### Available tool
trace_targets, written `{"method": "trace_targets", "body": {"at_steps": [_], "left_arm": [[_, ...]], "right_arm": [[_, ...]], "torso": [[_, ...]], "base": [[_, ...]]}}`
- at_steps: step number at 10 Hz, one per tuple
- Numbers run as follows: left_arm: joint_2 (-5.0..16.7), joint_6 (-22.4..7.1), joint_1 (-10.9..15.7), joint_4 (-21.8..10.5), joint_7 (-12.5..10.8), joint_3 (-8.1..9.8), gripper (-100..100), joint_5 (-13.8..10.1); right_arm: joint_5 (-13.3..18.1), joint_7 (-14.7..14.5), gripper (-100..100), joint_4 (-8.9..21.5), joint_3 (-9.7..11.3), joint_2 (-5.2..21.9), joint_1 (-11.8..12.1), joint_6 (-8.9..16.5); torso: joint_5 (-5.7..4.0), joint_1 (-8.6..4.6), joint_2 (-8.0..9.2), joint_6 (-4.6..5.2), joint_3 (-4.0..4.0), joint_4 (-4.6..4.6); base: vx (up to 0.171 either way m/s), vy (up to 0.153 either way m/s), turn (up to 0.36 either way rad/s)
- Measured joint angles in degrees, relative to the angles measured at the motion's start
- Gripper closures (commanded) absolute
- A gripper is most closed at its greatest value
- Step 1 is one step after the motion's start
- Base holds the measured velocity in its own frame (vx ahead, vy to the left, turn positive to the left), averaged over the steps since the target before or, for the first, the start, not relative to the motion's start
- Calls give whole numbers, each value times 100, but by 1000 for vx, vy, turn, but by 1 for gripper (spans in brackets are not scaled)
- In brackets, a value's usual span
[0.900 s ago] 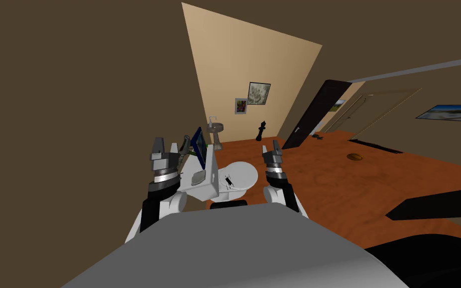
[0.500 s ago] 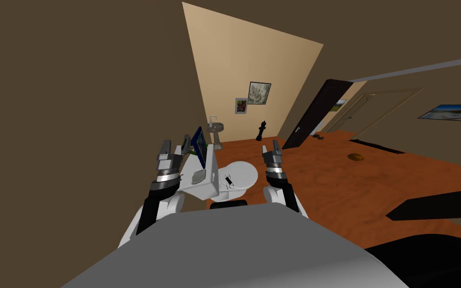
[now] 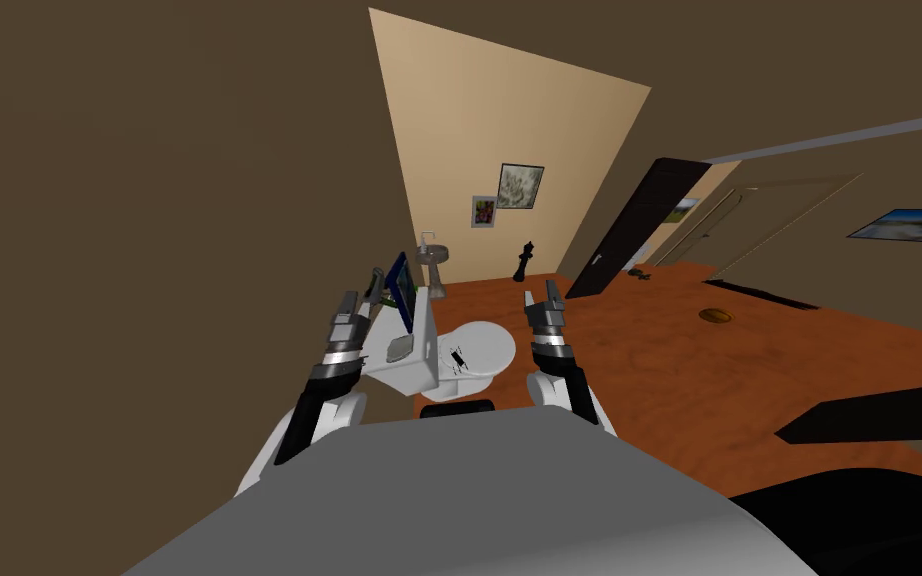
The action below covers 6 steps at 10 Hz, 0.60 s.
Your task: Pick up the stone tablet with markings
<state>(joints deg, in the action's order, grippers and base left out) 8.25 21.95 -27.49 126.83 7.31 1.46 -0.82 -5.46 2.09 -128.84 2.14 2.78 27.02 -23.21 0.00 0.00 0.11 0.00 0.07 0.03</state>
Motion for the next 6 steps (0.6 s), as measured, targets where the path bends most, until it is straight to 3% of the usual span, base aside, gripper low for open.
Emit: {"method": "trace_targets", "body": {"at_steps": [6], "left_arm": [[-64,-664,-85,-442,61,53,-100,-136]], "right_arm": [[0,0,0,0,0,0,0,0]], "torso": [[-1,-3,-1,0,0,0]], "base": [[-28,-5,25]]}}
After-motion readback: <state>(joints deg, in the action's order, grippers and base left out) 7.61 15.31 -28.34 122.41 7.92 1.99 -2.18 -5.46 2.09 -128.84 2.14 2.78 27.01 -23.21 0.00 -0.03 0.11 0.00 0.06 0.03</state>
